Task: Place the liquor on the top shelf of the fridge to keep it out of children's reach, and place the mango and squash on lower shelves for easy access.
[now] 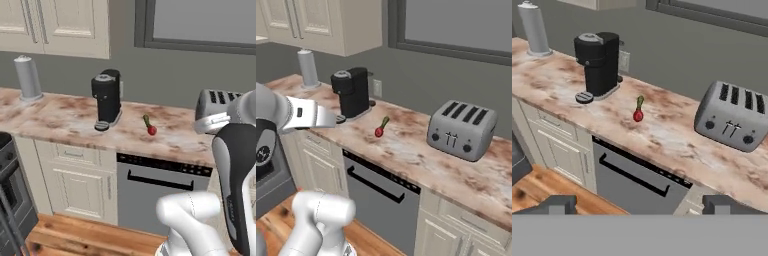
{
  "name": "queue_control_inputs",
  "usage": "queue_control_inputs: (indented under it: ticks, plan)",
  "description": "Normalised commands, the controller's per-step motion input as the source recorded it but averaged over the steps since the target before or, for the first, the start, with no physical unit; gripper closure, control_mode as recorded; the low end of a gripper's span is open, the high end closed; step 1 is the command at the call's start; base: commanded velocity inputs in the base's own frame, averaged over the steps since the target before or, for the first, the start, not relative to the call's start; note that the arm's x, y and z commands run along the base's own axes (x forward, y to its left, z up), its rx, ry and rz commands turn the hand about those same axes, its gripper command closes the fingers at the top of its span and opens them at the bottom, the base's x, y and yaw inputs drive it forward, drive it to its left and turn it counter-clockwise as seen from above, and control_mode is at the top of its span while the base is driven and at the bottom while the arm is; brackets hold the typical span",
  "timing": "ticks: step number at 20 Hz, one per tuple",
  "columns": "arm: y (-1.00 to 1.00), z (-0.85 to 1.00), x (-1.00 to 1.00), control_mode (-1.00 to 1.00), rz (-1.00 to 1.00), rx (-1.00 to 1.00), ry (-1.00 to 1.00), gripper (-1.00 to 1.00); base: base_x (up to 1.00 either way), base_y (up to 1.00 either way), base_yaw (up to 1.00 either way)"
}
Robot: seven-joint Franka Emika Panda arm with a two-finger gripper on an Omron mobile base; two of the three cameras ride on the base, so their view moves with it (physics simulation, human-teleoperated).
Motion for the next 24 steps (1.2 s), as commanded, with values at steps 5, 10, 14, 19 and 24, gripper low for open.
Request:
queue_control_inputs:
  ticks: [5,10,14,19,24]
  plan:
    - [0.00,0.00,0.00,1.00,0.00,0.00,0.00,-1.00,0.87,0.17,0.00]
    - [0.00,0.00,0.00,1.00,0.00,0.00,0.00,-1.00,0.67,0.18,0.00]
    - [0.00,-0.15,0.11,-1.00,-0.01,0.00,0.01,-1.00,0.39,0.03,-0.02]
    - [-0.01,-0.67,0.38,-1.00,-0.06,0.00,0.16,-1.00,0.00,0.00,0.00]
    - [0.00,-0.64,0.40,-1.00,-0.06,0.00,0.26,-1.00,0.00,0.00,0.00]
